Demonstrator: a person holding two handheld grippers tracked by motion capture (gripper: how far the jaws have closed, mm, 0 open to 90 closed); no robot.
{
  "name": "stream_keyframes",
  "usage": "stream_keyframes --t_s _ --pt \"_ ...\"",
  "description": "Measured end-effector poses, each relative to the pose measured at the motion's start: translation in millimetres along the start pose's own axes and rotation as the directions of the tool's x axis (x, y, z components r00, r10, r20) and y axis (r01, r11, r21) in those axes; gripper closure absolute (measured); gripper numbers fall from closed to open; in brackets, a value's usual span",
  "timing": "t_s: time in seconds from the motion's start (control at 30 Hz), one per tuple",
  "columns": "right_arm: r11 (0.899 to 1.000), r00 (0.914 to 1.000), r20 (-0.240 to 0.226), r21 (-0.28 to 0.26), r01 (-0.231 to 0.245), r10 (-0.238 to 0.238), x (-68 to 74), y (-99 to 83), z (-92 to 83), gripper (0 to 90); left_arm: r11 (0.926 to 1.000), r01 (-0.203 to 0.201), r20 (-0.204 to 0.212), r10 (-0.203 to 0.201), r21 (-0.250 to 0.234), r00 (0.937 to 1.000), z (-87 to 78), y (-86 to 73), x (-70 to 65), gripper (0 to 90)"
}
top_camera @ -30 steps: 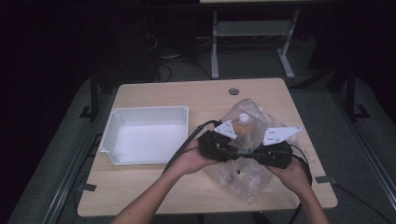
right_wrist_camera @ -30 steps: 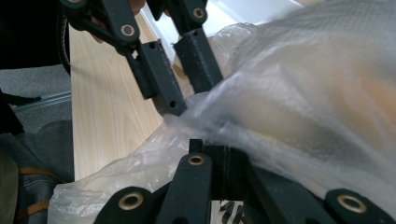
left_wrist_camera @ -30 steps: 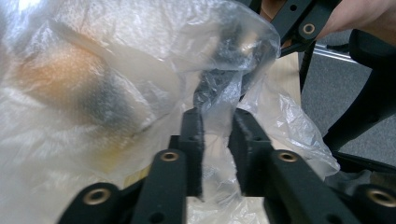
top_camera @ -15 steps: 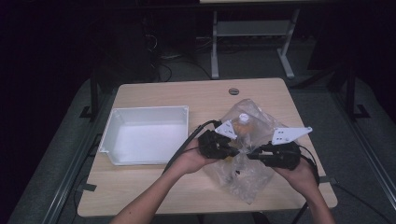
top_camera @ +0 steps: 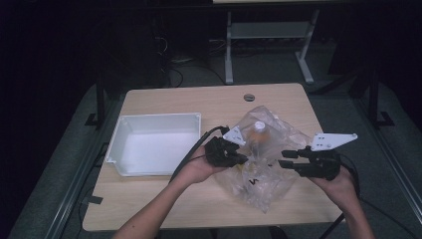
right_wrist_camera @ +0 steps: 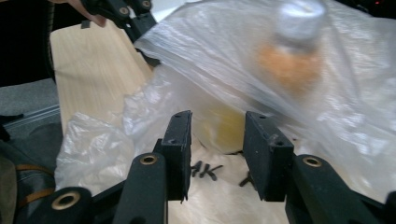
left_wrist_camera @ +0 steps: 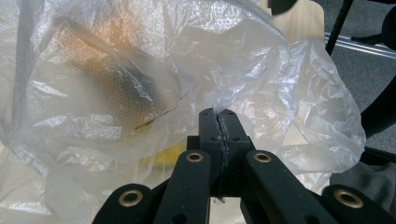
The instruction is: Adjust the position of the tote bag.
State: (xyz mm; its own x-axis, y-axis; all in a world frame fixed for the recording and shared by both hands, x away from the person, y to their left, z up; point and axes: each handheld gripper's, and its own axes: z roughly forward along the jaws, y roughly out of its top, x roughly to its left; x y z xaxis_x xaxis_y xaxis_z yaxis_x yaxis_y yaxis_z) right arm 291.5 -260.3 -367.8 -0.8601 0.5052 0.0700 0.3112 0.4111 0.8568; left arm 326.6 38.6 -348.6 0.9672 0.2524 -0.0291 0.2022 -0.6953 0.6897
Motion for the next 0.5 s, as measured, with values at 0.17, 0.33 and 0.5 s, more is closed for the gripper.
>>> stream_keyframes --t_s 0.17,0.33,0.5 --pt "1.0 0.9996 0.029 0.002 -0.006 0.006 -9.9 3.1 -4.6 55.6 1.0 0.004 -0.004 -0.004 0.0 1.0 -2.9 -2.7 1.7 90.0" --pt "1.0 0.9988 0.048 0.023 -0.016 0.015 -23.7 4.6 -7.0 50.6 1.0 0.002 -0.005 -0.002 0.009 1.0 -6.8 -4.9 5.9 90.0" --pt "0.999 0.9976 0.063 0.036 -0.03 0.028 -38.3 4.9 -10.2 48.8 0.9999 0.016 -0.006 -0.016 0.001 0.9998 -7.9 -6.8 10.1 90.0"
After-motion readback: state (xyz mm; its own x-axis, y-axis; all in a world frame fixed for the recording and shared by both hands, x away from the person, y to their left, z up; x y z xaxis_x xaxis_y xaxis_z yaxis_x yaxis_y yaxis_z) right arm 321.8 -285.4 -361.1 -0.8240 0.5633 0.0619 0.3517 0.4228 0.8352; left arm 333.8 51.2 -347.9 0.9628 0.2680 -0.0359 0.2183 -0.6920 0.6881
